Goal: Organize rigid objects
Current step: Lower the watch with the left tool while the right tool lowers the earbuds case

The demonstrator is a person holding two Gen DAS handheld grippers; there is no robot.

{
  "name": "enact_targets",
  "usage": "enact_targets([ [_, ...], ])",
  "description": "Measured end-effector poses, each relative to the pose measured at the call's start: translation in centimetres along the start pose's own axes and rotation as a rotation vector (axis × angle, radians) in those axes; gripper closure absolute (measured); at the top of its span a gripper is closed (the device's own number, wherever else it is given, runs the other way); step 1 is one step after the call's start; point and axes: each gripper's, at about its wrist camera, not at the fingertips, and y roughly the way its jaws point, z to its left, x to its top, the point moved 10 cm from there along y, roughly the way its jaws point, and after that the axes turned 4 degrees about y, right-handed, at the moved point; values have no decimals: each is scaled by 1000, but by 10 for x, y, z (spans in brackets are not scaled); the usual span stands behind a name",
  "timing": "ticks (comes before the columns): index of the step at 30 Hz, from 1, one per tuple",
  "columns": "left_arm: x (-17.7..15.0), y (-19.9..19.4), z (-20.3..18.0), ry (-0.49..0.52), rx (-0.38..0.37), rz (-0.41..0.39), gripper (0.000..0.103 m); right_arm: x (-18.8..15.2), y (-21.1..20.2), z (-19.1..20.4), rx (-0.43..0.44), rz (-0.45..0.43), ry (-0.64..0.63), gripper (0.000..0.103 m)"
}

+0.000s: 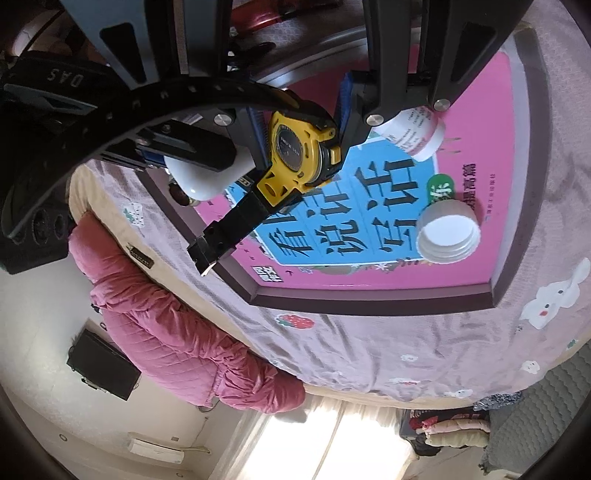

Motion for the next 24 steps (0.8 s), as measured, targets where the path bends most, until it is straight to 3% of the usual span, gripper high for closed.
enact_targets([
  [5,0,3,-2,20,16,17,70,2,-1,-4,-15,-4,4,81],
  [16,0,0,21,15,142,36,70,7,-6,-5,-66,-27,-42,81],
  [24,-1,1,21,41,170,44,70,6,-6,-6,-79,-24,-49,81],
])
